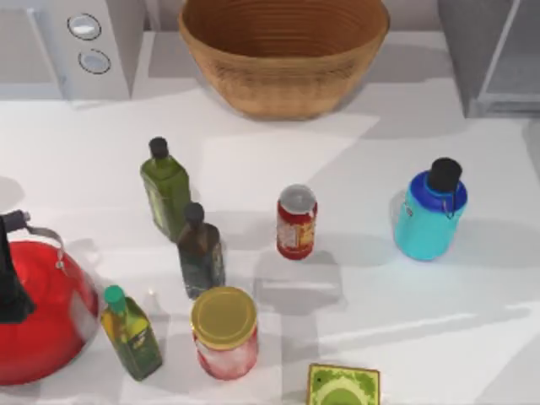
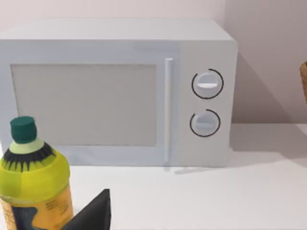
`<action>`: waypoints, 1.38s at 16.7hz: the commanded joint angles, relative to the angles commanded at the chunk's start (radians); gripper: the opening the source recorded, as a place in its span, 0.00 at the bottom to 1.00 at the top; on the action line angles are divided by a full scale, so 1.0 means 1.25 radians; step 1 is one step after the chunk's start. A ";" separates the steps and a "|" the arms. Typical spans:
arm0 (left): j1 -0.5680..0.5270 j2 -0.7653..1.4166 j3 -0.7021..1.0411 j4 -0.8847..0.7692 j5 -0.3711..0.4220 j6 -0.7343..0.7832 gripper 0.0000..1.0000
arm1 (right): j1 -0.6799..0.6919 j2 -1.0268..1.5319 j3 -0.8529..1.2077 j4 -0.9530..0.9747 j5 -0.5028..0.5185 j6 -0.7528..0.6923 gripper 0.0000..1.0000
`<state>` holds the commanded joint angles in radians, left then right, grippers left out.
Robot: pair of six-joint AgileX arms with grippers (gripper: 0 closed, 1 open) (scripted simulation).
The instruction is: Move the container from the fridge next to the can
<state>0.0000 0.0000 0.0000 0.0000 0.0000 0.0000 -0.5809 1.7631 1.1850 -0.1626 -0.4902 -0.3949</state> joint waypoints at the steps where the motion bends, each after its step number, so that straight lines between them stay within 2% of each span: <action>1: 0.000 0.000 0.000 0.000 0.000 0.000 1.00 | 0.061 -0.012 -0.018 0.022 0.045 0.038 1.00; 5: 0.000 0.000 0.000 0.000 0.000 0.000 1.00 | 0.296 -0.067 -0.094 0.110 0.223 0.189 1.00; 9: 0.000 0.000 0.000 0.000 0.000 0.000 1.00 | 0.429 -0.110 -0.147 0.170 0.343 0.291 1.00; 16: 0.000 0.000 0.000 0.000 0.000 0.000 1.00 | 0.431 -0.101 -0.145 0.173 0.363 0.302 1.00; 23: 0.000 0.000 0.000 0.000 0.000 0.000 1.00 | 0.433 0.083 0.085 0.129 0.364 0.305 1.00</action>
<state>0.0000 0.0000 0.0000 0.0000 0.0000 0.0000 -0.0401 1.8668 1.2913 -0.0019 -0.0348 -0.0141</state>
